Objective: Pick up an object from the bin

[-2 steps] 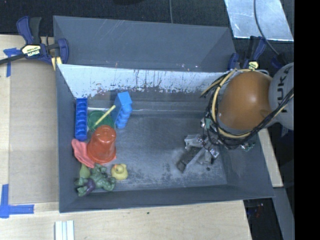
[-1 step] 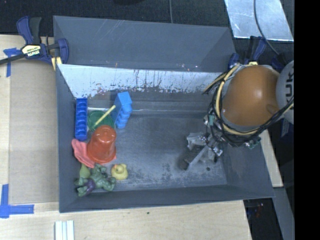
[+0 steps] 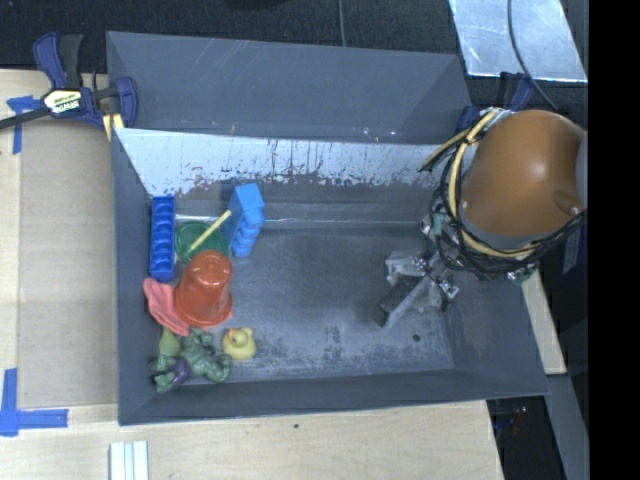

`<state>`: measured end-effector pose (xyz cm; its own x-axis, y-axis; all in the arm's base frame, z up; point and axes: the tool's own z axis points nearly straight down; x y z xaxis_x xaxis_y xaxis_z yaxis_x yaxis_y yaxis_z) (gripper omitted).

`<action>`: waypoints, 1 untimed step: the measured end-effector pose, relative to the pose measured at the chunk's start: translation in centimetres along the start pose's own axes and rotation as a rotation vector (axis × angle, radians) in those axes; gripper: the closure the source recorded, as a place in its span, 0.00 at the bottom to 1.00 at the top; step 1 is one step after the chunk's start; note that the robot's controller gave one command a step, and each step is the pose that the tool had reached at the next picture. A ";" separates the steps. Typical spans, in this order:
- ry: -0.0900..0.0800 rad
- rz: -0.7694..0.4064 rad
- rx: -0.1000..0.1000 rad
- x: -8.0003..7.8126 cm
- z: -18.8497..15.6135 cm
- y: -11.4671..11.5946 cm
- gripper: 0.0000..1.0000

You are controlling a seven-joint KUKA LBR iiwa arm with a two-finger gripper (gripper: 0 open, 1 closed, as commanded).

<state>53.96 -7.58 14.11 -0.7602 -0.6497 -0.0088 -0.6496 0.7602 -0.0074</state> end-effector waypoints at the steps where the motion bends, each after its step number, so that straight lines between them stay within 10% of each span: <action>1: 0.004 0.001 -0.007 -0.6 -5.1 0.0 1.00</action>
Offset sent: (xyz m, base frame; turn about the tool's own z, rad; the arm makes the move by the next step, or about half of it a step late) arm 0.0079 0.0012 0.1544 -0.0035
